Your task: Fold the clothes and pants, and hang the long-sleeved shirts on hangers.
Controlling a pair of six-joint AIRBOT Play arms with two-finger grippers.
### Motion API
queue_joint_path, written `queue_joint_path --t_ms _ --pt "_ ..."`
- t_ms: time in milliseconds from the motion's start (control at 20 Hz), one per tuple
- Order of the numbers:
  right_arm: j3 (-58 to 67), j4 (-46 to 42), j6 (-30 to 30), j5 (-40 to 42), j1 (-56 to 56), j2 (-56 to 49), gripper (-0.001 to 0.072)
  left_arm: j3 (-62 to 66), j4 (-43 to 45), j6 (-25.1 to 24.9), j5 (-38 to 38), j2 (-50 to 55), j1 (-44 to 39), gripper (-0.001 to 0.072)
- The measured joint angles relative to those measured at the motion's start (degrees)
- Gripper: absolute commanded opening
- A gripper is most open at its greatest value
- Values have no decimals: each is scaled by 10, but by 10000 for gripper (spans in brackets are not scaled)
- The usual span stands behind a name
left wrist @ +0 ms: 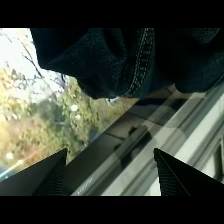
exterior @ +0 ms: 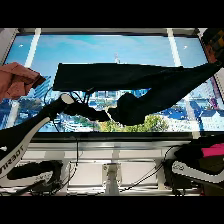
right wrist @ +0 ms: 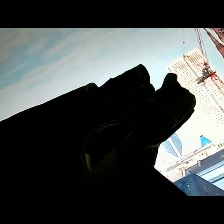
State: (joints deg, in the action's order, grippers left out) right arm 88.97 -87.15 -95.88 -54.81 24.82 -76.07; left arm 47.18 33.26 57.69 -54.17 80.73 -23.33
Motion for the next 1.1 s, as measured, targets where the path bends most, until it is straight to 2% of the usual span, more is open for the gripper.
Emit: queue_joint_path --t_ms 300,400,450,1100 --pt "0 -1 -1 0 0 0 31 -13 2 0 130 6 -70 577" --pt "0 -1 -1 0 0 0 32 -14 3 0 155 14 -79 449" --pt "0 -1 -1 0 0 0 32 -15 5 0 163 19 -81 430" --pt "0 -1 -1 0 0 0 32 -14 1 0 221 38 -94 427"
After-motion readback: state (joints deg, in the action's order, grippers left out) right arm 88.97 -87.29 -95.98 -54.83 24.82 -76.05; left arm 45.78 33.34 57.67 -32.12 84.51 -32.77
